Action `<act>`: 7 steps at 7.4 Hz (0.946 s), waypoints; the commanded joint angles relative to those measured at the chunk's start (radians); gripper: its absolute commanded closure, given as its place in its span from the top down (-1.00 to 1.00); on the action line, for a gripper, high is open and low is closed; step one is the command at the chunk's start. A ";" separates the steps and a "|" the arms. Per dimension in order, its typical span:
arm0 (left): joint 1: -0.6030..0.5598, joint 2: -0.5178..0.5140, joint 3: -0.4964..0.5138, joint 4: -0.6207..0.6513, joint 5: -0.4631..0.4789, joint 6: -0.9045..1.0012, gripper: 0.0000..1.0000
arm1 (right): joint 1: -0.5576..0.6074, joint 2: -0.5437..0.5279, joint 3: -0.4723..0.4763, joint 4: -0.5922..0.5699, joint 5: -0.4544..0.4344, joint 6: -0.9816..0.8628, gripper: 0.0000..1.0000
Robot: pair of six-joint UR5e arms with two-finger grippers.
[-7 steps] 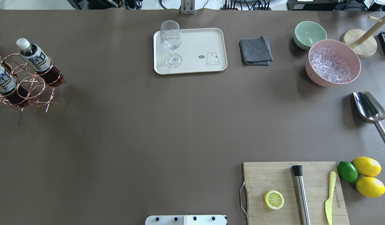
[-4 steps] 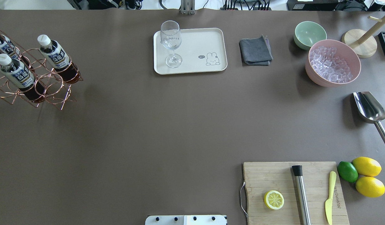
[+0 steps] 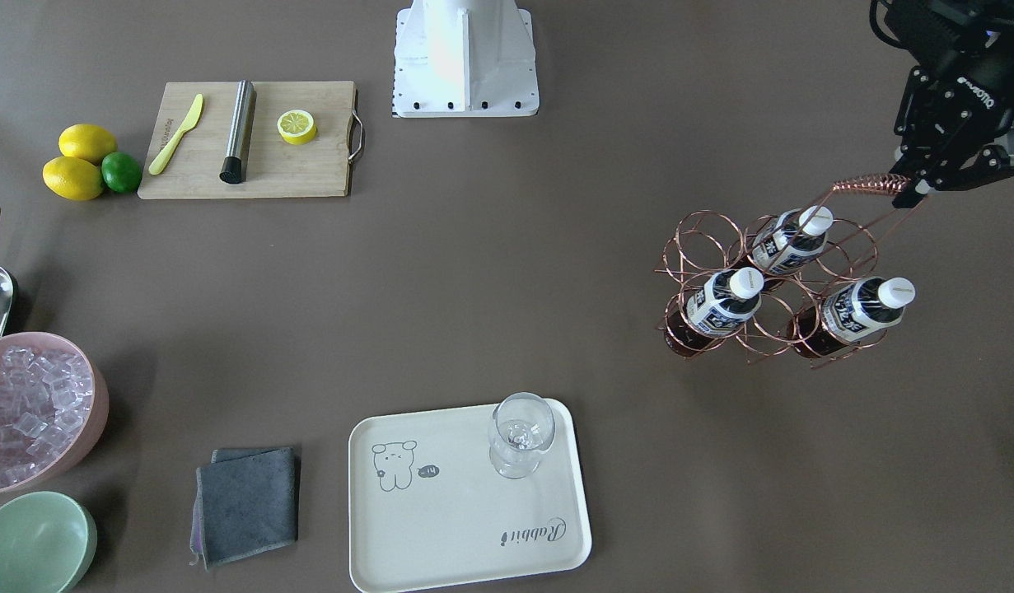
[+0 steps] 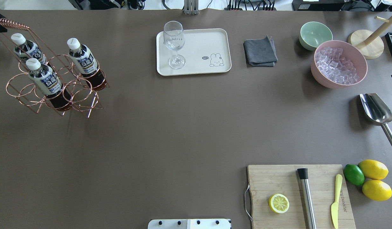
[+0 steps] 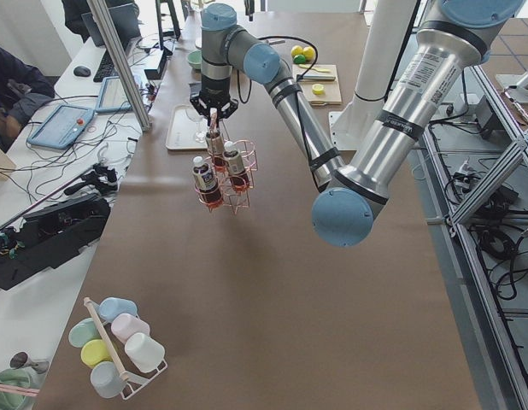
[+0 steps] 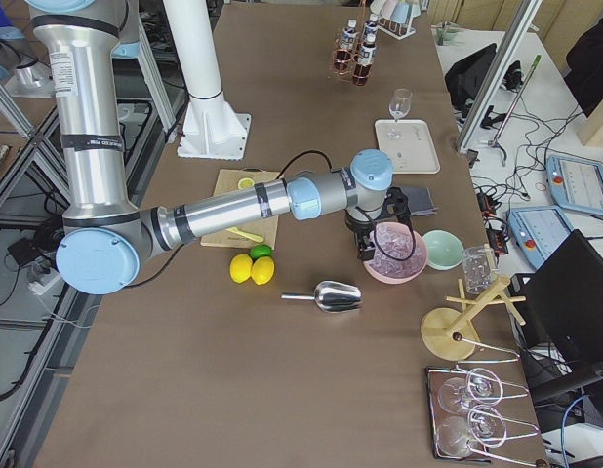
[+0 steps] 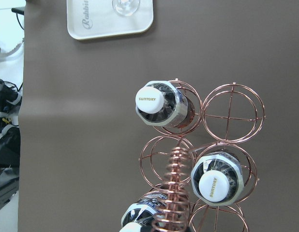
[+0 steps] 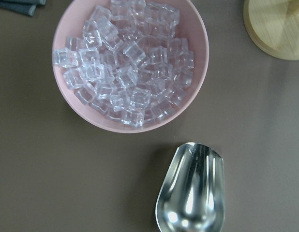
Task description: Take tea from basket to plate
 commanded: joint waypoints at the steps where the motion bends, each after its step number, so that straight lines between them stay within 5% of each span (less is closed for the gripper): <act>1: 0.142 -0.076 -0.048 -0.009 0.042 -0.208 -1.00 | -0.126 0.014 -0.073 0.406 -0.016 0.343 1.00; 3: 0.227 -0.138 -0.065 -0.010 0.048 -0.372 -1.00 | -0.205 0.014 -0.100 0.648 -0.071 0.392 1.00; 7: 0.394 -0.242 -0.068 -0.026 0.128 -0.612 -1.00 | -0.411 0.023 -0.100 1.080 -0.348 0.553 1.00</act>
